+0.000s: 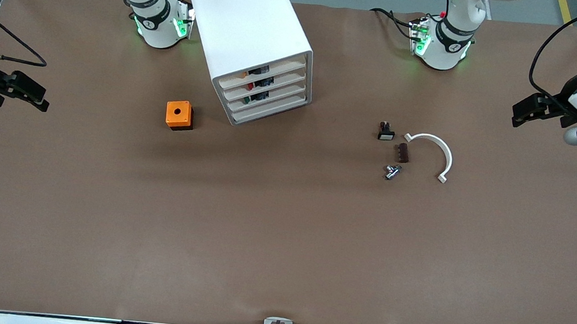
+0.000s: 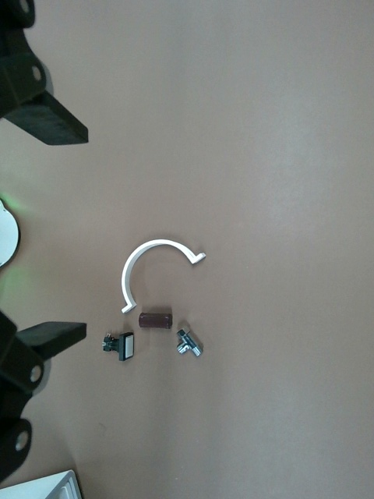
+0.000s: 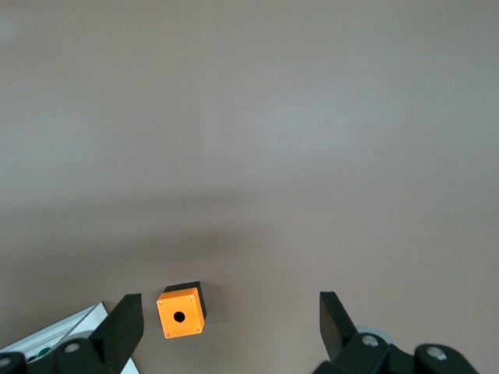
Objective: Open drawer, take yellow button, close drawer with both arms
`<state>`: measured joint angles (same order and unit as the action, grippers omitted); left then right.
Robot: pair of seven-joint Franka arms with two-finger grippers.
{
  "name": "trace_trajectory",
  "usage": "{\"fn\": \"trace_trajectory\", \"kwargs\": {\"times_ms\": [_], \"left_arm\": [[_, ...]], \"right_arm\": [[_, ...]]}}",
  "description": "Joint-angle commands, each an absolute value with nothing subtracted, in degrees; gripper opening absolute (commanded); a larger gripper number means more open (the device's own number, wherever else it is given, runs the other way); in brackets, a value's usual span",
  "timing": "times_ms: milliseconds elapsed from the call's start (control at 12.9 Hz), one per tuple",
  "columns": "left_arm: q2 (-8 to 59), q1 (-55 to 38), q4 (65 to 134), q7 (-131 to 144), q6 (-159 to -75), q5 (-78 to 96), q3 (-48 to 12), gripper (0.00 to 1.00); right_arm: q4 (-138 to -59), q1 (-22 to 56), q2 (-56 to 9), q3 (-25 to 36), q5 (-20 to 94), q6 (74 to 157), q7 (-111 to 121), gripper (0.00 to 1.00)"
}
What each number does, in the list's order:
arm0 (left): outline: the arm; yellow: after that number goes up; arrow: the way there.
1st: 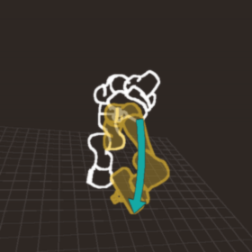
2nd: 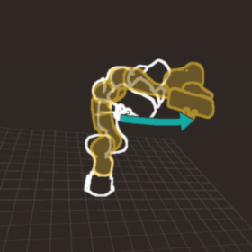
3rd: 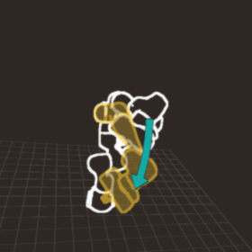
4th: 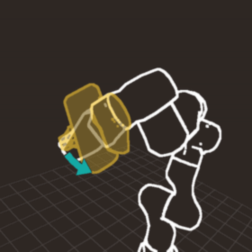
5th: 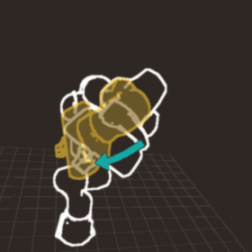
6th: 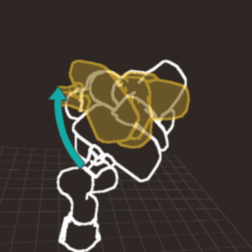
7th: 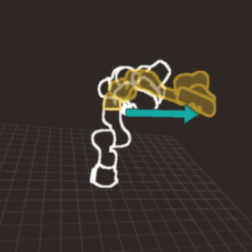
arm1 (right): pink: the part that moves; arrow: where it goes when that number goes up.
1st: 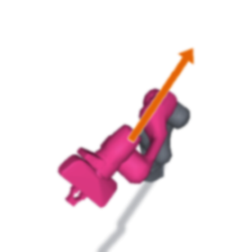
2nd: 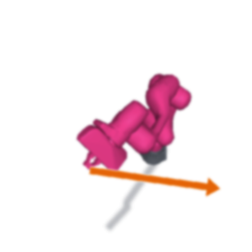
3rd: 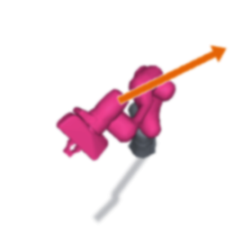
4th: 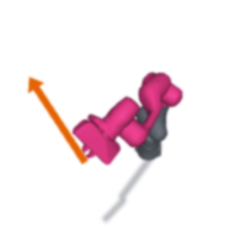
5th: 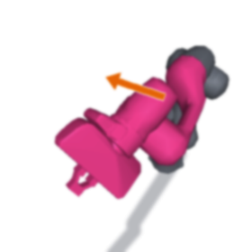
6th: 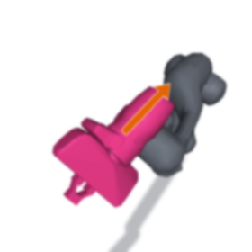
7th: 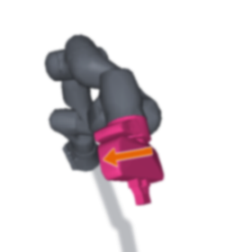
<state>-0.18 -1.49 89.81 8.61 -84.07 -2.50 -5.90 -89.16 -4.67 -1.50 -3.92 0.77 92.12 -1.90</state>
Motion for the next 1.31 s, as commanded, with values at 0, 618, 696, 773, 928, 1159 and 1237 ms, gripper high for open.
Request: {"fn": "trace_trajectory", "kwargs": {"times_ms": [0, 618, 696, 773, 928, 1159, 1237], "left_arm": [[0.35, -2.2, 88.77, 8.79, -83.94, -2.55, -6.33, 1.0], [7.99, -4.74, 88.24, 8.7, -86.39, -2.55, -10.81, 1.0], [8.61, -5.79, 88.24, 8.88, -86.57, -2.64, -10.81, 1.0], [9.48, -6.24, 88.24, 9.05, -86.66, -2.55, -10.9, 1.0], [10.54, -6.59, 88.24, 9.23, -86.66, -1.94, -11.16, 1.0], [11.86, -8.34, 88.33, 17.01, -86.57, -0.62, -11.6, 1.0], [13.26, -9.39, 88.16, 20.97, -86.57, 0.6, -11.6, 1.0]], "right_arm": [[-89.91, -4.66, -0.53, -3.87, -0.09, 92.29, -1.93, 1.0], [-89.91, -4.22, -0.53, -2.99, 0.0, 92.29, -1.93, 1.0], [-89.91, -4.22, -0.53, -3.08, 0.0, 92.29, -1.93, 1.0], [-89.91, -4.31, -0.53, -3.08, 0.0, 92.29, -1.93, 1.0], [-89.91, -4.39, -0.53, -3.08, 0.09, 92.29, -1.93, 1.0], [-89.91, -4.39, -0.53, -3.08, 0.09, 92.29, -1.93, 1.0], [-89.91, -4.39, -0.53, -3.08, 0.09, 92.29, -1.93, 1.0]]}}
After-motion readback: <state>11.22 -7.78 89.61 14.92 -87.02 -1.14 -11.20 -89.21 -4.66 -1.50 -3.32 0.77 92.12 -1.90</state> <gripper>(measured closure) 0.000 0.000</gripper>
